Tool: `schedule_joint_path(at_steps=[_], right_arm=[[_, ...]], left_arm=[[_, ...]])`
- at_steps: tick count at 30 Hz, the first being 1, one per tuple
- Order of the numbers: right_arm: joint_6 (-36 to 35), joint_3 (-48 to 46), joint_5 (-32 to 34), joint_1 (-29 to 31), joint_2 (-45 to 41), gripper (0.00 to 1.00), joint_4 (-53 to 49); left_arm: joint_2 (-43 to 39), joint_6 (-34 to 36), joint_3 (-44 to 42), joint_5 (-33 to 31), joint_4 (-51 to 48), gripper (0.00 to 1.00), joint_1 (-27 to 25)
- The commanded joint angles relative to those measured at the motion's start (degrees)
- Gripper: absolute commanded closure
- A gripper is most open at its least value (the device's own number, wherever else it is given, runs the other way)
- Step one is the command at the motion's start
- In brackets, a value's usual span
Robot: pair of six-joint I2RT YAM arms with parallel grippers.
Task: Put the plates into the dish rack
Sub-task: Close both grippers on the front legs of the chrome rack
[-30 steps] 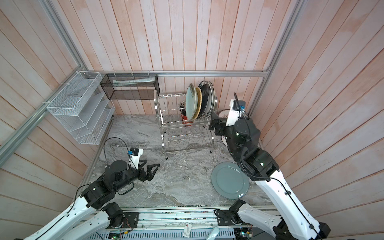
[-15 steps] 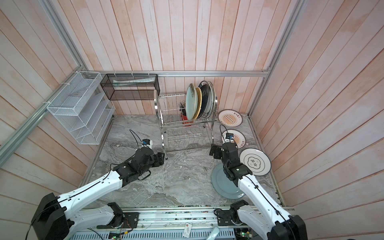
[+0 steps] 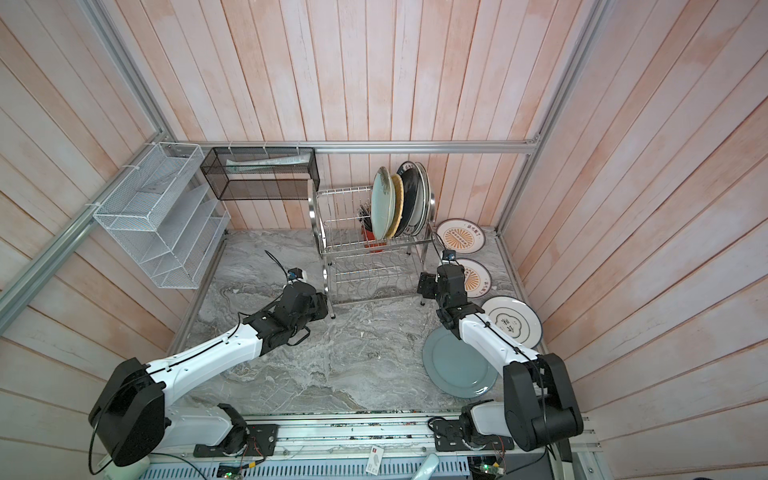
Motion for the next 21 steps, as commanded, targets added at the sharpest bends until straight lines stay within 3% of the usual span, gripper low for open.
schedule_joint_path(at_steps=[1,5,13,21], right_arm=[[-2.0,2.2,-2.3,-1.6,2.6,0.21,3.3],[-2.7,3.0,-4.9,-1.9,5.2,0.24,4.6],[-3.1,4.7,-9.2,-2.1,8.7,0.4,4.4],[-4.7,7.6,-13.0,-2.0,11.6,0.64,2.2]], left_arm=[[1.4,0.6,1.7,1.4,2.7,0.46,0.7],[1.9,1.0,1.2,5.2,7.0,0.48,0.8],[-1.5,2.2,1.0,1.9,7.7,0.41,0.9],[8.2,2.5,5.4,3.9,7.7,0.4,1.1]])
